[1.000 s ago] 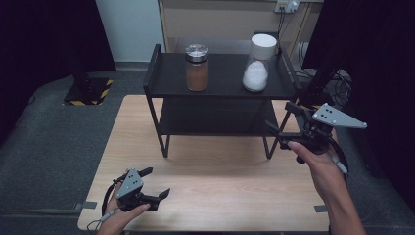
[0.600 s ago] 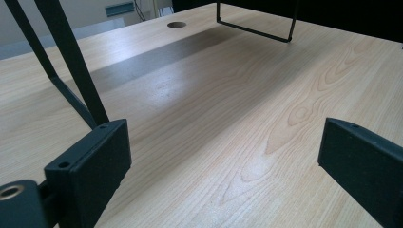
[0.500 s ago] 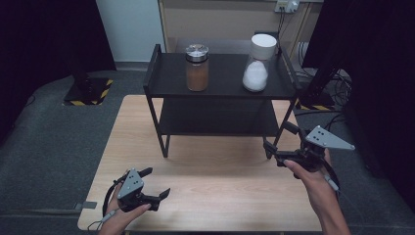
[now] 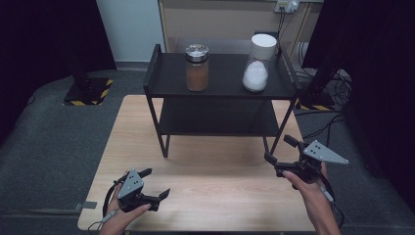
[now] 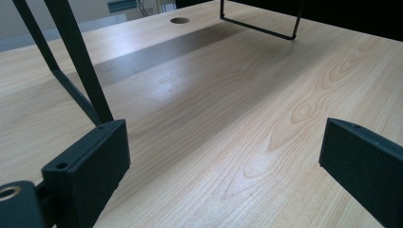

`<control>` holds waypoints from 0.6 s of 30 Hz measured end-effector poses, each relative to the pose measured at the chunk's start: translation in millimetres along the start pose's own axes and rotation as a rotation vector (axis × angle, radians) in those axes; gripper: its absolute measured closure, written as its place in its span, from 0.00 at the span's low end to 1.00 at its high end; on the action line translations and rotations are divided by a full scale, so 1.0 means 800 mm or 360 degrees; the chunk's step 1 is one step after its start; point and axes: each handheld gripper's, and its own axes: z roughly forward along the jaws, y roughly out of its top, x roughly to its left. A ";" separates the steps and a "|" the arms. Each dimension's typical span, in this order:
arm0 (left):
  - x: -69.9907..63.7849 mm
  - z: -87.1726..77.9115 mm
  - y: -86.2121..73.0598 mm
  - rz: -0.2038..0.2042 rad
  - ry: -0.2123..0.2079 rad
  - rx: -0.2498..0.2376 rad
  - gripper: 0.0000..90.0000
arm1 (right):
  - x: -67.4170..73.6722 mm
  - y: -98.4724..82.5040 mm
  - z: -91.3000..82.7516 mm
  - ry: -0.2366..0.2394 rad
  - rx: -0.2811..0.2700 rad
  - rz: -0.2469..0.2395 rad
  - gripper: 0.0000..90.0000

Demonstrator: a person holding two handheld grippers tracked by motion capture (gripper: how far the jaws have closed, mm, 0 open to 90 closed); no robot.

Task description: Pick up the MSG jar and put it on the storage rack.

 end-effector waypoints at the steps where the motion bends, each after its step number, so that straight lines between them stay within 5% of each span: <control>1: 0.000 0.000 0.000 0.0000 0.0001 0.0001 0.02 | 0.000 -0.004 -0.001 -0.0004 0.0002 0.0006 0.05; 18: -0.005 0.003 -0.005 -0.0018 0.0030 -0.0011 0.01 | 0.012 -0.044 -0.014 -0.0089 0.0044 -0.0038 0.05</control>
